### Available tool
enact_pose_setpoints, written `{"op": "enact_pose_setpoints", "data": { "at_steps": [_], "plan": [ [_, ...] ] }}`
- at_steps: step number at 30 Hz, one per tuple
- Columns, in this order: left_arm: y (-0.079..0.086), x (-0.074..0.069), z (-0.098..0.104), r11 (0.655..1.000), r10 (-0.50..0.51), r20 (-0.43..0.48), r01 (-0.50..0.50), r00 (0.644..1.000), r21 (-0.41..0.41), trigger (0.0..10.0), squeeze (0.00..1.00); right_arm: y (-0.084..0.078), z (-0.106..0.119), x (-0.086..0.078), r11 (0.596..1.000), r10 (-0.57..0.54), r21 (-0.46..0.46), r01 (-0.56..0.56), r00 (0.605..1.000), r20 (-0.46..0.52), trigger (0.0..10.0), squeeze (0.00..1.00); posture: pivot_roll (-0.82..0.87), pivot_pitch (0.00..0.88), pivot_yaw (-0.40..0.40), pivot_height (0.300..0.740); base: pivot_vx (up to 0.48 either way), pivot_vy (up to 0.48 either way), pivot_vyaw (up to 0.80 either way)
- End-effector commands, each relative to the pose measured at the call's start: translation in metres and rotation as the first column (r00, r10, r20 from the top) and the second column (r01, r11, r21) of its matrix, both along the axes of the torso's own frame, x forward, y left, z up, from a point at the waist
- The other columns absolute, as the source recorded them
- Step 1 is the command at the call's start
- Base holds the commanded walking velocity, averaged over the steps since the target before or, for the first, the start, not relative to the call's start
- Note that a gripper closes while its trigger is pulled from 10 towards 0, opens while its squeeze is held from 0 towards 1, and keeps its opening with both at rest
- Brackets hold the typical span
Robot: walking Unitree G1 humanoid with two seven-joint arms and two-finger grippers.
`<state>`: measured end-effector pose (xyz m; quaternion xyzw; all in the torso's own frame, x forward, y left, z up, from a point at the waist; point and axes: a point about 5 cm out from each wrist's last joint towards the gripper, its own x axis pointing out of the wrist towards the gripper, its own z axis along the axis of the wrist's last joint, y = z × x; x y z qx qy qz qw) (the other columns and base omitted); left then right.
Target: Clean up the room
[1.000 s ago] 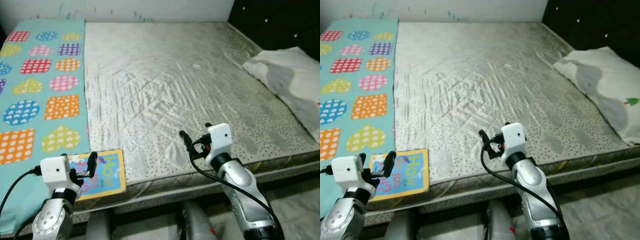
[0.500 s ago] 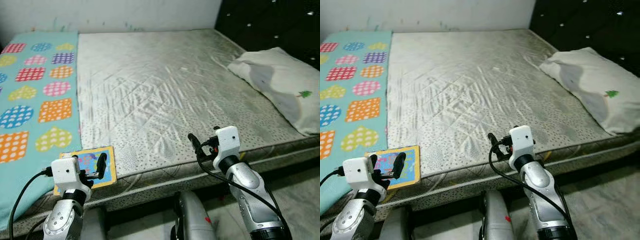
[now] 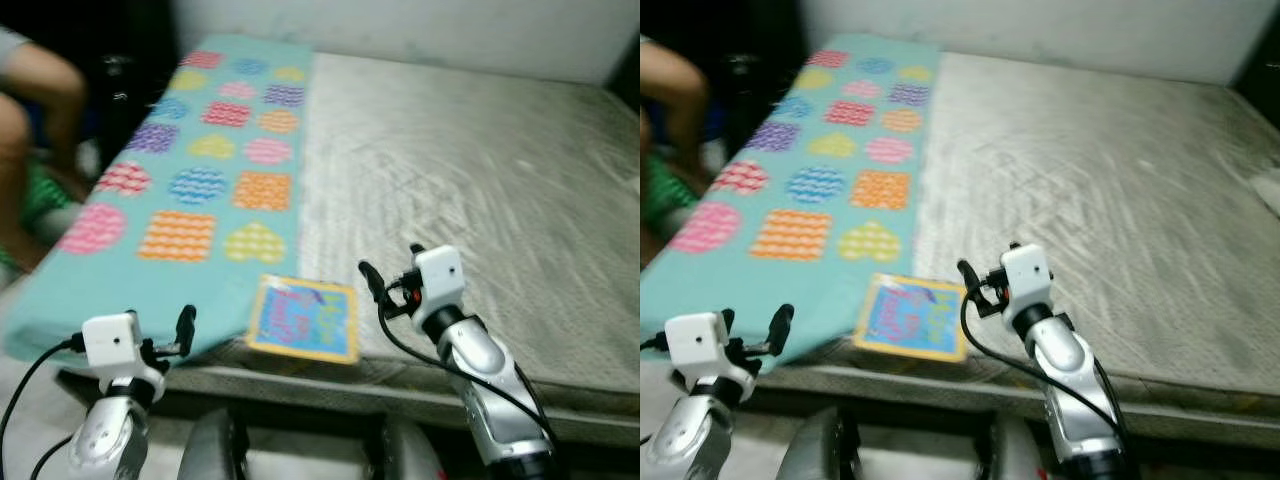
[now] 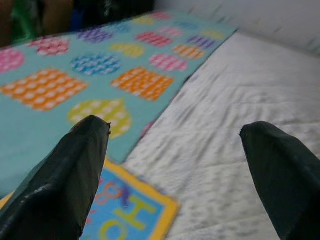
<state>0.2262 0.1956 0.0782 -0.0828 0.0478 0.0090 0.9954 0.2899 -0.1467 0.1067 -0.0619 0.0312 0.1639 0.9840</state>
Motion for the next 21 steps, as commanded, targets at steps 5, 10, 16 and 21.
{"op": "enact_pose_setpoints", "data": {
  "at_steps": [5, 10, 16, 21],
  "plan": [
    [0.0040, -0.0030, -0.0030, 1.000, 0.000, -0.019, 0.000, 1.000, 0.010, 10.0, 0.00, 0.0001, 0.0016, 0.0013, 1.000, -0.007, 0.002, 0.007, 1.000, 0.001, 10.0, 0.00, -0.09, 0.076, -0.068, 0.572, 0.000, 0.000, 0.00],
    [0.0025, -0.0026, -0.0029, 1.000, -0.014, -0.017, 0.014, 1.000, -0.003, 10.0, 0.00, -0.0020, -0.0002, 0.0018, 1.000, -0.023, -0.004, 0.023, 1.000, -0.012, 10.0, 0.00, -0.09, 0.076, -0.068, 0.572, 0.000, 0.000, 0.00],
    [0.0017, -0.0026, -0.0025, 1.000, -0.025, -0.010, 0.025, 1.000, -0.009, 10.0, 0.00, -0.0034, 0.0002, 0.0023, 0.999, -0.036, 0.006, 0.036, 0.999, -0.013, 10.0, 0.00, -0.09, 0.076, -0.067, 0.572, 0.000, 0.000, -0.80],
    [0.0018, -0.0028, -0.0022, 1.000, -0.026, -0.007, 0.026, 1.000, -0.010, 10.0, 0.00, -0.0035, 0.0001, 0.0023, 0.999, -0.039, 0.008, 0.039, 0.999, -0.014, 10.0, 0.00, -0.09, 0.076, -0.067, 0.572, 0.269, 0.000, -0.62]
  ]
}}
